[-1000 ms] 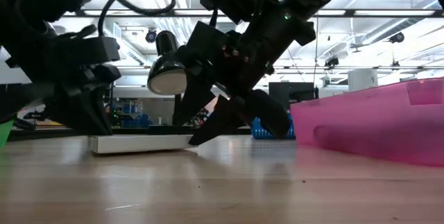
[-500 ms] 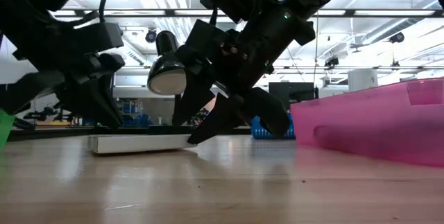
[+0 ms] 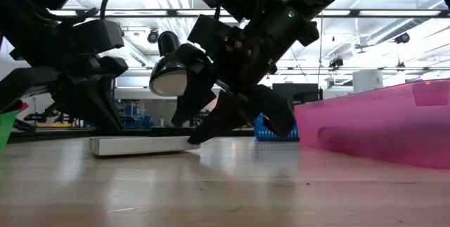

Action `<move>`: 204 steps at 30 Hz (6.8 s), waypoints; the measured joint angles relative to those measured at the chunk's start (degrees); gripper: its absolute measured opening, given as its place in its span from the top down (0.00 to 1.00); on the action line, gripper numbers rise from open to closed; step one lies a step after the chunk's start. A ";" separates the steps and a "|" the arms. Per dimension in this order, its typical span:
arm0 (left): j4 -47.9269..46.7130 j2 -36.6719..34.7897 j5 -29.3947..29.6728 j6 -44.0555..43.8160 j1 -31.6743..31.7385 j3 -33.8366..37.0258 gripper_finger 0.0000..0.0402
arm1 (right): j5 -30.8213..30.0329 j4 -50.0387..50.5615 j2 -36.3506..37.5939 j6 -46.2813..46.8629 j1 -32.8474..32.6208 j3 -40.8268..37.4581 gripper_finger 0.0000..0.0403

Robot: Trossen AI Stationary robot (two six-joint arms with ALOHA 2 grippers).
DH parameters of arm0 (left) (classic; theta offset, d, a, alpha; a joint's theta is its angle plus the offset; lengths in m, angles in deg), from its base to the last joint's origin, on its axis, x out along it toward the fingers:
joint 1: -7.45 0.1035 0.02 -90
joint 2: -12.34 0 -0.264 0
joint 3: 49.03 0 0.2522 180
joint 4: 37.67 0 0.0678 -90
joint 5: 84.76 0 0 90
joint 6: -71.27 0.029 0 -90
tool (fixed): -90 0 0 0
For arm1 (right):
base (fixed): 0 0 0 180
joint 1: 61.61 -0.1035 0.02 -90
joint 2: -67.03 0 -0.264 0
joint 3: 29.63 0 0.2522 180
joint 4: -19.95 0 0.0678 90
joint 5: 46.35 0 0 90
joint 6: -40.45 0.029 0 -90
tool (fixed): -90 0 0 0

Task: Pick and place items into bin
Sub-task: Put the white card reader box into the blue bin, then return to Home position

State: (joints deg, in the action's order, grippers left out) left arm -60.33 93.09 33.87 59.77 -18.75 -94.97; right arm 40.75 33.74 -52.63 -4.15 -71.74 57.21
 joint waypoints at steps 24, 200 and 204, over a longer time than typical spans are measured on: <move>16.52 16.65 -2.82 -1.70 2.68 1.37 1.00 | 0.36 4.01 -0.09 -2.33 -0.26 -0.31 0.55; 25.52 -2.91 -5.61 7.73 4.48 3.52 1.00 | -30.29 50.18 17.08 30.91 25.24 7.60 0.65; 25.52 -2.91 -5.61 7.77 4.50 3.52 1.00 | -30.27 51.17 17.18 32.52 25.18 9.25 0.66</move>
State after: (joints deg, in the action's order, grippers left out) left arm -34.80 90.18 28.27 67.54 -14.25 -91.45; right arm 10.48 84.90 -35.45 28.38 -46.55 66.46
